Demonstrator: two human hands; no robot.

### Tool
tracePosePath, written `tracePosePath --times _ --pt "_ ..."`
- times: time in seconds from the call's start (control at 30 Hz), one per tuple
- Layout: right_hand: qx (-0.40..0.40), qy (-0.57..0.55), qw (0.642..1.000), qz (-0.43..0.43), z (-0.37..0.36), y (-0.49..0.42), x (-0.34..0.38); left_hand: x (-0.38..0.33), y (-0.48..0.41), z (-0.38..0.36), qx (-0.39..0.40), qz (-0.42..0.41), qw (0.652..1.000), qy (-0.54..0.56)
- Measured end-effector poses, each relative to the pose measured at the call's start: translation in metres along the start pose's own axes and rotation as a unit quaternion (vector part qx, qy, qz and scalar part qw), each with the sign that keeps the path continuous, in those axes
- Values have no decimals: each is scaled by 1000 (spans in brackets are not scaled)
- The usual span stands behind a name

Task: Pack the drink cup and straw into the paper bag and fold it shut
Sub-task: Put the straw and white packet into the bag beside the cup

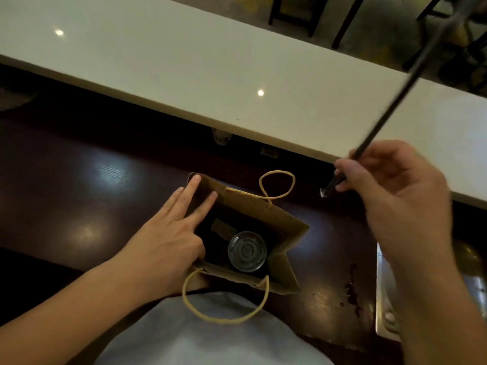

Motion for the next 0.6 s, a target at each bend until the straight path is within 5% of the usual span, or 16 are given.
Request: tracePosePath --times 0.1,0.2,0.37,0.6 --pt "107 -149 983 13 -29 34 54 -2 2 3 -11 -8 1000 0" --pt "227 31 973 2 -77 70 36 -1 3 -1 -9 -8 1000 -3" --pt "399 381 834 12 -114 115 -36 1 12 -3 -38 -12 999 2" --pt "497 538 681 5 -130 125 -81 8 24 -5 -48 -16 999 6"
Point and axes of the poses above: each hand's wrist, its own y-axis away from the middle knuckle, its own z-axis out of the back of the hand, x = y × z, the point moved 8 cm from there along -y, towards the middle knuckle, and after that the axes turned 11 degrees about -x, right-handed, at the moved point
